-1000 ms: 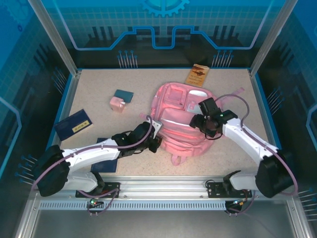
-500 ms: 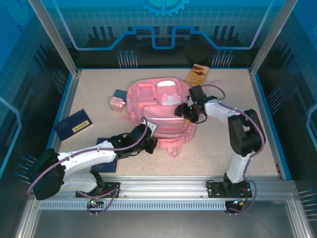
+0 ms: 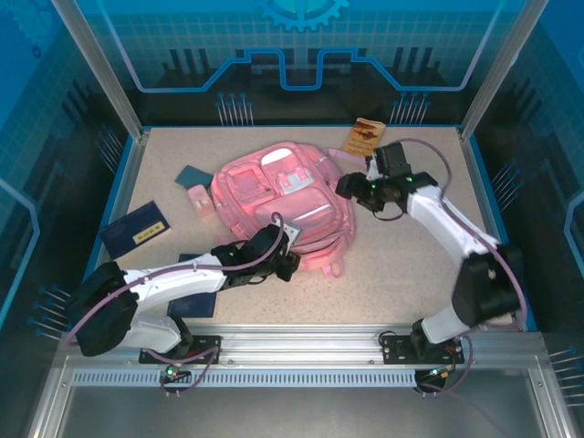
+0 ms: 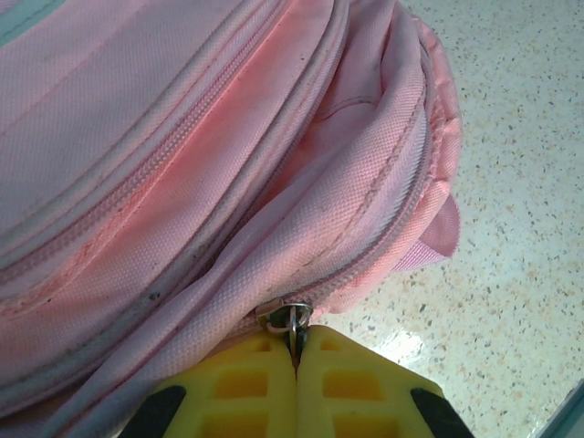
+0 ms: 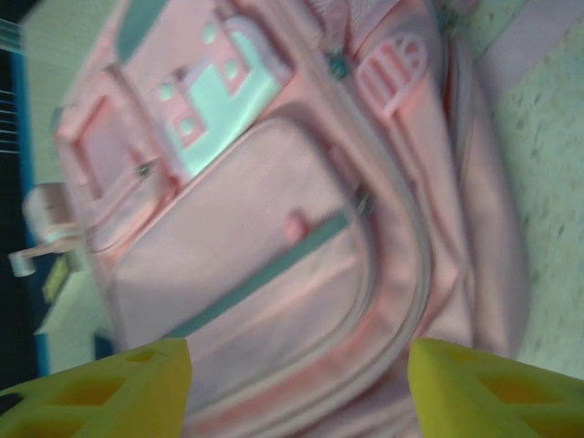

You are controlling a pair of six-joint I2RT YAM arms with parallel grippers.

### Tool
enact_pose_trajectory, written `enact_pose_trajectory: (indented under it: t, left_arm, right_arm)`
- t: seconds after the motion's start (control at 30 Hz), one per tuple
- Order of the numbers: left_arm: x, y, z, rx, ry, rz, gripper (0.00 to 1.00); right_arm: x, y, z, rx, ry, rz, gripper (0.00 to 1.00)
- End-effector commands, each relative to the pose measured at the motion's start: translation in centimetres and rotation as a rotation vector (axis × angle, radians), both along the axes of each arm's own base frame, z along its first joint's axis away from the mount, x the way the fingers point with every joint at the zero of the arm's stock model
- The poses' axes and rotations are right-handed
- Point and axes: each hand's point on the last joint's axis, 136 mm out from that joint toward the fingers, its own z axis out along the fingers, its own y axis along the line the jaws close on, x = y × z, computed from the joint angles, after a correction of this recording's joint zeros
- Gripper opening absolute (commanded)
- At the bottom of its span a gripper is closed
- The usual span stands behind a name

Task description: Pack the student bag

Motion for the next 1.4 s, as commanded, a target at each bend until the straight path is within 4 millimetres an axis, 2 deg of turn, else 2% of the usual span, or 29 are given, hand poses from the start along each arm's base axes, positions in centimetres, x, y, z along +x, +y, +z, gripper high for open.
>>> enact_pose_trajectory:
  t: [0.0, 0.1, 0.13, 0.27, 0.4, 0.6, 0.7, 0.77, 0.83, 0.93, 1.03, 1.17, 1.37]
  left_arm:
    - [1.4, -3.0, 3.1, -0.104, -0.066, -0.041, 0.00]
    - [1.8, -4.2, 3.2, -0.126, -0.063, -0.059, 0.00]
    - [1.9, -4.4, 3.2, -0.129, -0.060, -0.064, 0.00]
    - [2.2, -5.4, 3.3, -0.134, -0.058, -0.081, 0.00]
    - [2.2, -5.7, 3.3, -0.132, -0.057, -0.090, 0.00]
    - [2.1, -5.6, 2.9, -0.119, -0.045, -0.093, 0.00]
    - [2.0, -5.3, 2.7, -0.112, -0.041, -0.087, 0.00]
    - [1.9, -4.8, 2.4, -0.096, -0.033, -0.074, 0.00]
    - [1.7, -4.0, 1.8, -0.059, -0.019, -0.048, 0.00]
    - [0.9, -1.7, 0.3, 0.043, 0.029, -0.009, 0.00]
    - [0.1, 0.7, -1.2, 0.141, 0.065, 0.024, 0.00]
    - [-0.4, 4.0, -2.3, 0.240, 0.081, 0.092, 0.00]
    - [1.0, 9.3, -3.2, 0.286, 0.090, 0.263, 0.00]
  right_arm:
    - [-5.8, 0.5, -2.9, 0.094, 0.219, -0.050, 0.65]
    - [-8.2, 1.9, -3.1, 0.205, 0.264, -0.097, 0.67]
    - [-9.0, 2.1, -3.9, 0.220, 0.288, -0.113, 0.67]
    - [-10.1, 3.3, -4.3, 0.263, 0.314, -0.145, 0.72]
    - [-9.9, 4.5, -5.3, 0.282, 0.339, -0.155, 0.75]
    - [-8.3, 6.0, -6.5, 0.284, 0.369, -0.142, 0.77]
    - [-7.9, 6.0, -7.8, 0.255, 0.402, -0.166, 0.70]
    - [-7.6, 5.5, -8.7, 0.223, 0.413, -0.191, 0.61]
    - [-7.5, 4.5, -9.6, 0.157, 0.419, -0.227, 0.54]
    - [-7.9, 2.0, -11.3, 0.002, 0.420, -0.286, 0.34]
    - [-7.9, 0.4, -12.3, -0.079, 0.417, -0.327, 0.24]
    - [-7.8, -0.6, -13.0, -0.135, 0.412, -0.347, 0.21]
    - [-7.7, -1.0, -13.0, -0.152, 0.401, -0.353, 0.21]
